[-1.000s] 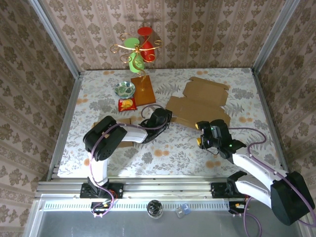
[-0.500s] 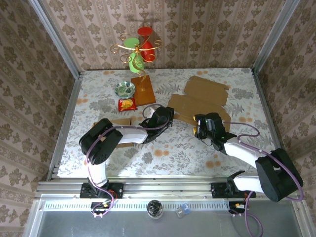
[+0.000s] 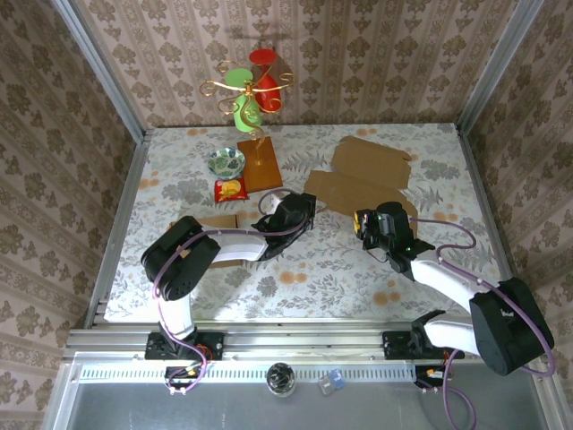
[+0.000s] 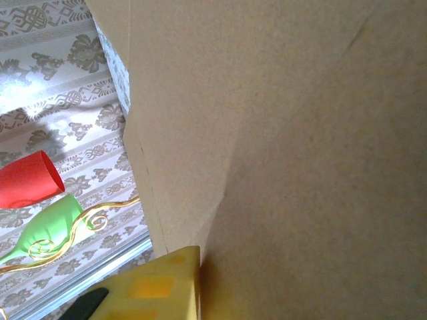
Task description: Fold the paper box
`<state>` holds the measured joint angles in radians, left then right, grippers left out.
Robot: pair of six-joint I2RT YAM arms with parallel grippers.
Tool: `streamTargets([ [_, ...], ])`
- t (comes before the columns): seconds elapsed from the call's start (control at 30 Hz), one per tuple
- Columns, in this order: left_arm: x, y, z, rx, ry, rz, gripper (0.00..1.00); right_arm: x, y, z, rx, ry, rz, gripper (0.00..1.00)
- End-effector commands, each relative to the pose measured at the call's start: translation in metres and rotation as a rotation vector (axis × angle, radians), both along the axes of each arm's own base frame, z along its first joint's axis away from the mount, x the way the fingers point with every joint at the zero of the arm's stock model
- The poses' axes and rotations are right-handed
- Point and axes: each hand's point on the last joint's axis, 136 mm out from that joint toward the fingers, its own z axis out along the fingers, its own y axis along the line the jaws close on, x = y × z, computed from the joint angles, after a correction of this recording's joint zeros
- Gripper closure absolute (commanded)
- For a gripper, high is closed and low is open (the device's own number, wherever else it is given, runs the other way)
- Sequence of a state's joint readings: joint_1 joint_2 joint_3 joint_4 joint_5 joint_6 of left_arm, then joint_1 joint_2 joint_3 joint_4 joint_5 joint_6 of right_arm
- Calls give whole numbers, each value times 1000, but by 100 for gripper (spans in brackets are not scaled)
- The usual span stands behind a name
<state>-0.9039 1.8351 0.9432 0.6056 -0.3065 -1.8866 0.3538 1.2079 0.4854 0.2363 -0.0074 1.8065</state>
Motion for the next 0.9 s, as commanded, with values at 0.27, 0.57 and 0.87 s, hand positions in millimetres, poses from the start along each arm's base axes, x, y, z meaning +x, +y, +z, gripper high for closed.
streamTargets([
  [0.27,1,2,10,-14,-6,25,100,-1,-7,22,16,37,-46,78],
  [0.57,1,-2,10,-31,-12,29,100,0,-9,24,34,56,-73,91],
  [0.87,-3,-1,10,-38,3,9,84,7,-14,38,10,39,-78,100],
])
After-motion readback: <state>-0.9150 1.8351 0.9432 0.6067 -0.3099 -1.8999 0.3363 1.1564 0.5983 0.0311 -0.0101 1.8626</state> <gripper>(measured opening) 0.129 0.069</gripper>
